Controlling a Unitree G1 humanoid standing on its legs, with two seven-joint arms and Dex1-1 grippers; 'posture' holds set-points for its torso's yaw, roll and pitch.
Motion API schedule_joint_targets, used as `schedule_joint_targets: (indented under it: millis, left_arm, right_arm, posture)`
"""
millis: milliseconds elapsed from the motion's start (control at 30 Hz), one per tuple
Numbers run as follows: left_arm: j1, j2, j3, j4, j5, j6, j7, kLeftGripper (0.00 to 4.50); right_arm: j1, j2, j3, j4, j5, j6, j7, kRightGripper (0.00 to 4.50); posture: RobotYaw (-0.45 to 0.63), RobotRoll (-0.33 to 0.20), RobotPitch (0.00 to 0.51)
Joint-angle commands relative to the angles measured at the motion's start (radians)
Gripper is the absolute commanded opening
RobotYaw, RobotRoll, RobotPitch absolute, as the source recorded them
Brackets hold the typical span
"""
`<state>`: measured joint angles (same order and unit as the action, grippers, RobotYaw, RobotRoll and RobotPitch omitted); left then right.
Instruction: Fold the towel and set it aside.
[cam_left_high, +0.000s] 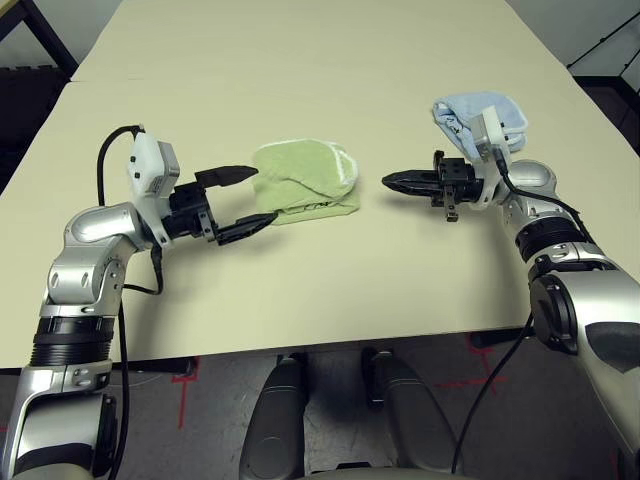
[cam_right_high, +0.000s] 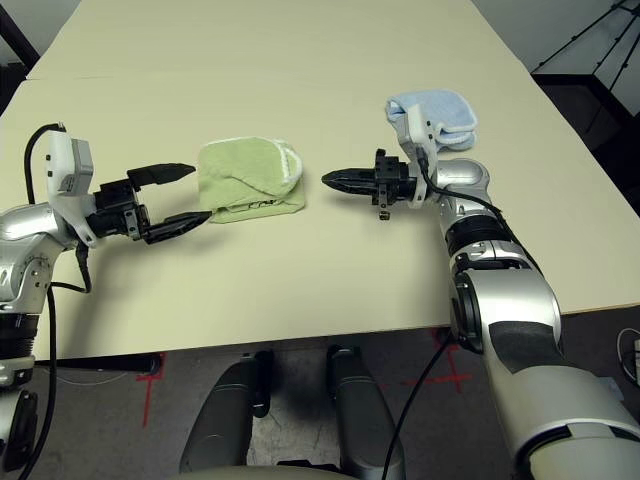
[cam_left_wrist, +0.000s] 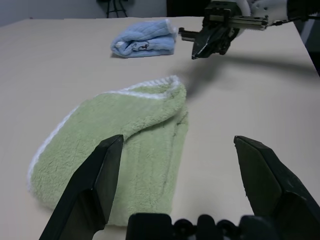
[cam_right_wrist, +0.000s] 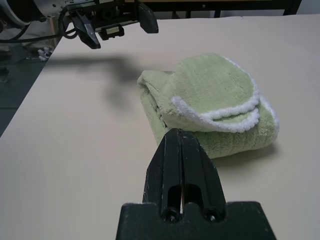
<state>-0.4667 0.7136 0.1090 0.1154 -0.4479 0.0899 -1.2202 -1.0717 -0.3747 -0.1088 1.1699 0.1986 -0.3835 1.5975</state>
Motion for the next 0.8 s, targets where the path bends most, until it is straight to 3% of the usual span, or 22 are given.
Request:
schedule_joint_targets:
  millis: [33, 233, 333, 467, 800]
  left_arm:
    - [0.008, -0.004, -0.018, 0.041, 0.022, -0.037, -0.026, 3.26]
    - [-0.005, -0.003, -0.004, 0.083, 0.013, 0.004, -0.001, 0.85]
    - [-0.033, -0.020, 0.007, 0.078, -0.001, 0.048, 0.048, 0.03]
    - [-0.085, -0.050, -0.021, 0.079, 0.021, 0.068, 0.088, 0.03]
    - [-0.223, -0.122, -0.144, 0.208, 0.121, 0.047, 0.065, 0.03]
  right_arm:
    - [-0.006, 0.003, 0.000, -0.017, 0.005, -0.003, 0.010, 0.00]
    - [-0.031, 0.026, -0.003, -0.019, 0.013, -0.001, 0.015, 0.00]
    - [-0.054, 0.051, -0.011, -0.017, 0.025, 0.011, 0.008, 0.00]
    - [-0.089, 0.103, -0.001, 0.001, 0.013, 0.006, -0.043, 0.00]
    - [-0.104, 0.159, 0.136, 0.079, -0.191, -0.060, -0.293, 0.00]
  posture:
    - [0.02, 0.000, 0.180]
    - [0.03, 0.000, 0.177]
    - [0.04, 0.000, 0.177]
    - [0.06, 0.000, 0.177]
    - [0.08, 0.000, 0.184]
